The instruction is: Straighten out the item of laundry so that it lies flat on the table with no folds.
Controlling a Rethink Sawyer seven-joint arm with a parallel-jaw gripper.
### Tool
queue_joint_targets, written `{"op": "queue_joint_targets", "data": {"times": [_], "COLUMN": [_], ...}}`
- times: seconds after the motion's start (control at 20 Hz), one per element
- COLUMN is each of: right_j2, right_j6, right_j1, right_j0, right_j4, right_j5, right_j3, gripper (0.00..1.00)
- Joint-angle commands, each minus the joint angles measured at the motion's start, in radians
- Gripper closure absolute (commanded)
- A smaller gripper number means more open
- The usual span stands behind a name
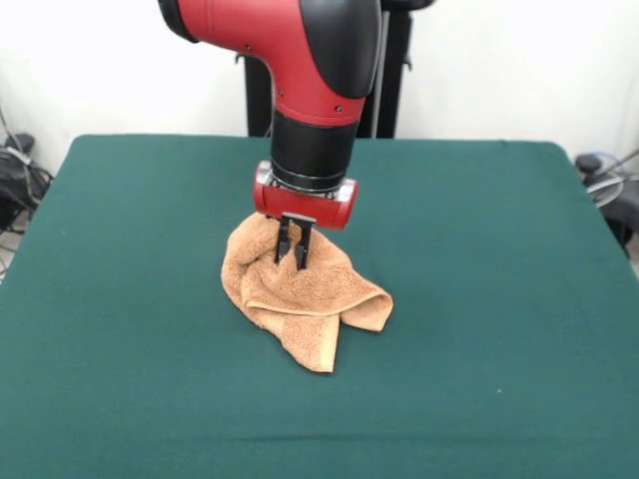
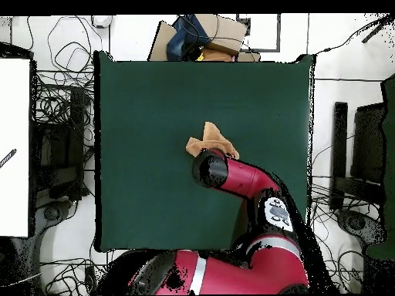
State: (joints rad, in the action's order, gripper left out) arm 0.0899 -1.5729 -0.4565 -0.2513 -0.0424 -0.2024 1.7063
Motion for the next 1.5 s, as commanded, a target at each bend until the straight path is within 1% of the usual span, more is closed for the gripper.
{"op": "queue_joint_targets", "data": {"times": [0.05,0.65,0.8,1.0,1.3,1.5], "right_j2": [-0.059,-0.035,-0.047,-0.029,-0.020,-0.067], "right_j6": [-0.195,-0.218,-0.224,-0.243,-0.253,-0.262], "right_j1": [0.051,0.000,-0.011,-0.023,-0.040,-0.054], "right_j0": [0.032,0.045,0.035,0.054,0.062,0.022], "right_j4": [-0.025,-0.030,-0.035,-0.043,-0.044,-0.053], "right_j5": [0.001,0.022,0.033,0.040,0.066,0.088], "right_j3": [0.018,0.052,0.068,0.076,0.083,0.109], "gripper": [1.00,1.00,1.00,1.00,1.00,1.00]}}
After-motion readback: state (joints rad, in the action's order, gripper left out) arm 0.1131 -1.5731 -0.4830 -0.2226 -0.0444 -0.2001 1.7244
